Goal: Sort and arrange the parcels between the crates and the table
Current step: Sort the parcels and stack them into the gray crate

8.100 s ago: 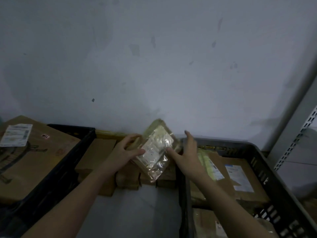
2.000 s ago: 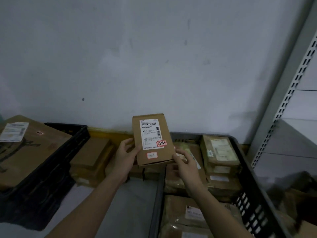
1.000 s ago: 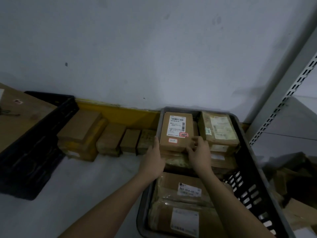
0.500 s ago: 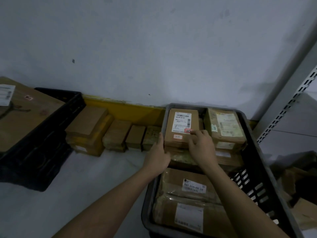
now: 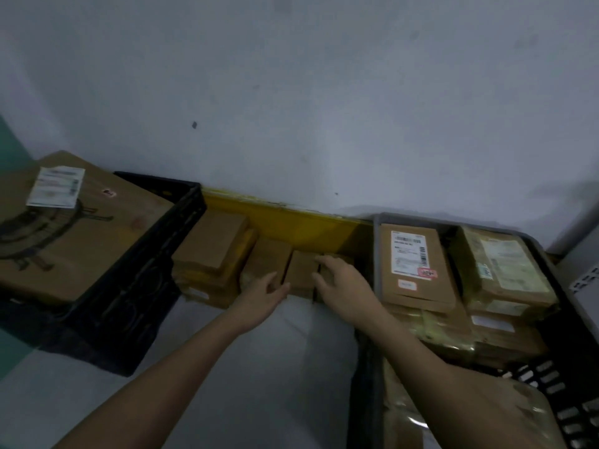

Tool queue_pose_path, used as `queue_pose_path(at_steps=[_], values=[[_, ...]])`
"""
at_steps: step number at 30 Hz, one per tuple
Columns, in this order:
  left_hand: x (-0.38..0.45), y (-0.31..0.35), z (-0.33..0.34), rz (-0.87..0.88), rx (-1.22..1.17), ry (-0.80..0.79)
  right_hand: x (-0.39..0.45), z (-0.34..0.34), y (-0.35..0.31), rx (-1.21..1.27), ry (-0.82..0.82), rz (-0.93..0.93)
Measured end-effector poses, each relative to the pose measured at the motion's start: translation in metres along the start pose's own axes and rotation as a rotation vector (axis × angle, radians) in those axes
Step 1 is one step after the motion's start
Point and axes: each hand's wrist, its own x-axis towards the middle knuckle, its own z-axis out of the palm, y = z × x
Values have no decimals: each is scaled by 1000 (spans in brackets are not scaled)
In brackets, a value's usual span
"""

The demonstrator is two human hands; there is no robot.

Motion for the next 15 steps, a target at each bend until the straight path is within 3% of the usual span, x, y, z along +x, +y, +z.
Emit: queue_pose_path(at_steps=[5,9,15], values=[[11,-57,-66,-67,-49,67,52,57,-40,-151,-176,32],[32,-98,-107,-87,111,188,84,97,-63,-210,-342,52],[77,-132,-140,-121,156,275,138,160,-79,90,-328,242]])
